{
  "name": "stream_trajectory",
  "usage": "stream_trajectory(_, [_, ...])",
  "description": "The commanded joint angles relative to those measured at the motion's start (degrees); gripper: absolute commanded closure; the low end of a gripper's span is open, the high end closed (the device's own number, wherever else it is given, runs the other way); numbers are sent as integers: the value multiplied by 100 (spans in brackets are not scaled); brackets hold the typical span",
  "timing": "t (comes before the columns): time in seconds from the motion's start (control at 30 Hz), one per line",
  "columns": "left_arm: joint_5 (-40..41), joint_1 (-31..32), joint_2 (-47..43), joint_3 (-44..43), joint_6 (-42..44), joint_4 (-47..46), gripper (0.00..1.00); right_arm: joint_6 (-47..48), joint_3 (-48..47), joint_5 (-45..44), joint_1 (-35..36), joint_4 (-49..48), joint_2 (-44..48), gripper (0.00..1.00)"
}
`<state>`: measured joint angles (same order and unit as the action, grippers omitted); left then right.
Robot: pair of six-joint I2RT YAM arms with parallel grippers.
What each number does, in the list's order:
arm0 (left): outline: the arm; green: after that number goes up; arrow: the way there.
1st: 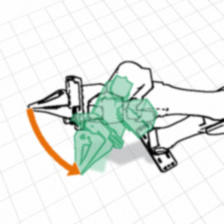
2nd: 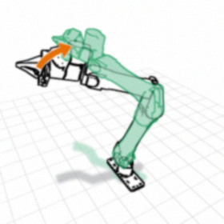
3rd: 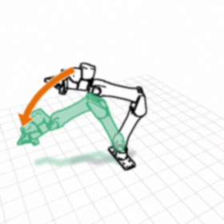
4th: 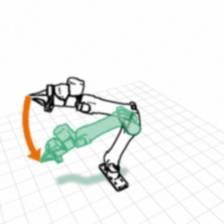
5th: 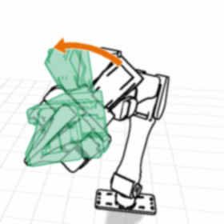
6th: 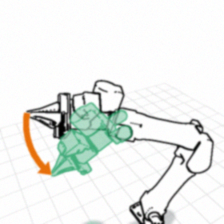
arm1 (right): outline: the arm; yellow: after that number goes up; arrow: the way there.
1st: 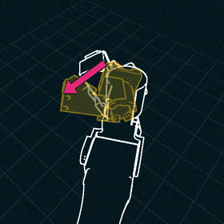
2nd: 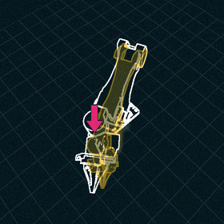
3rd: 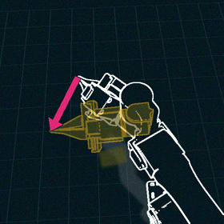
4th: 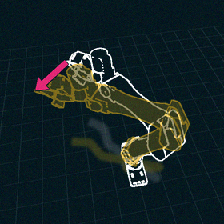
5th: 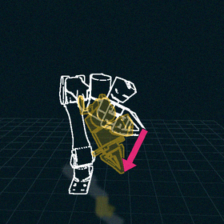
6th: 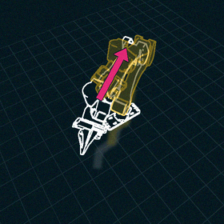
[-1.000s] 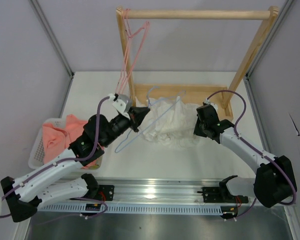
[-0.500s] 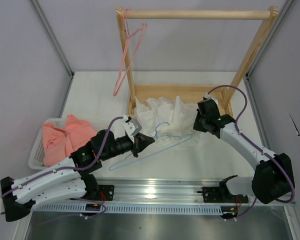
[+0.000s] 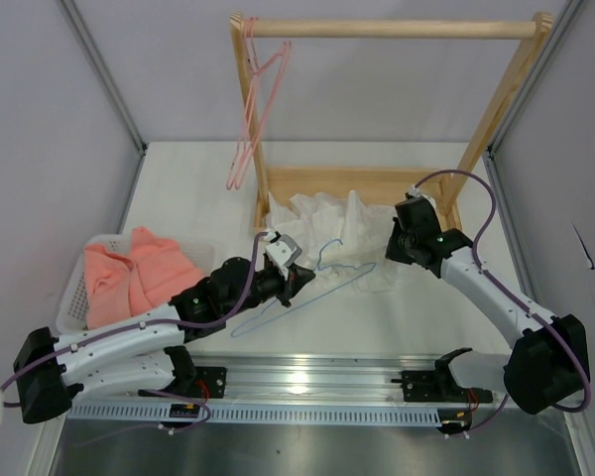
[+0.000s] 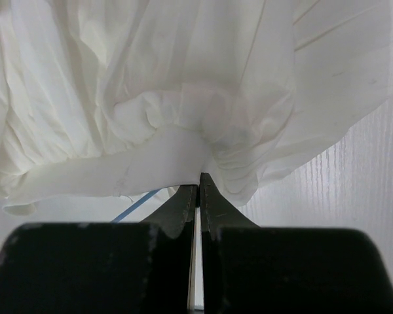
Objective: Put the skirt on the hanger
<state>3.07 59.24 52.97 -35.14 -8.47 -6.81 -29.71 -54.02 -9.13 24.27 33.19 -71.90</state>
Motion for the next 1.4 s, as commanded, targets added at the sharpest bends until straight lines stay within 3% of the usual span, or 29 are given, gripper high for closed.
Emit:
stream_trajectory(0.0, [97, 35, 47, -266, 91, -523, 100, 97, 40, 7, 25, 74, 176, 100])
stream_trajectory(0.6, [159, 43, -50, -398, 179, -233, 100, 71, 234, -63, 95, -5, 203, 100])
stream_trajectory(0.73, [168, 35, 195, -292, 188, -540, 100, 36, 181, -72, 148, 30, 264, 100])
stream_trajectory(1.07, [-588, -44, 1310, -547, 276, -1594, 100, -34, -30, -98, 350, 179, 308, 100])
stream_trajectory(1.37, [-1896, -668, 2515, -1556, -93, -2167, 100, -61, -135, -186, 587, 276, 492, 100])
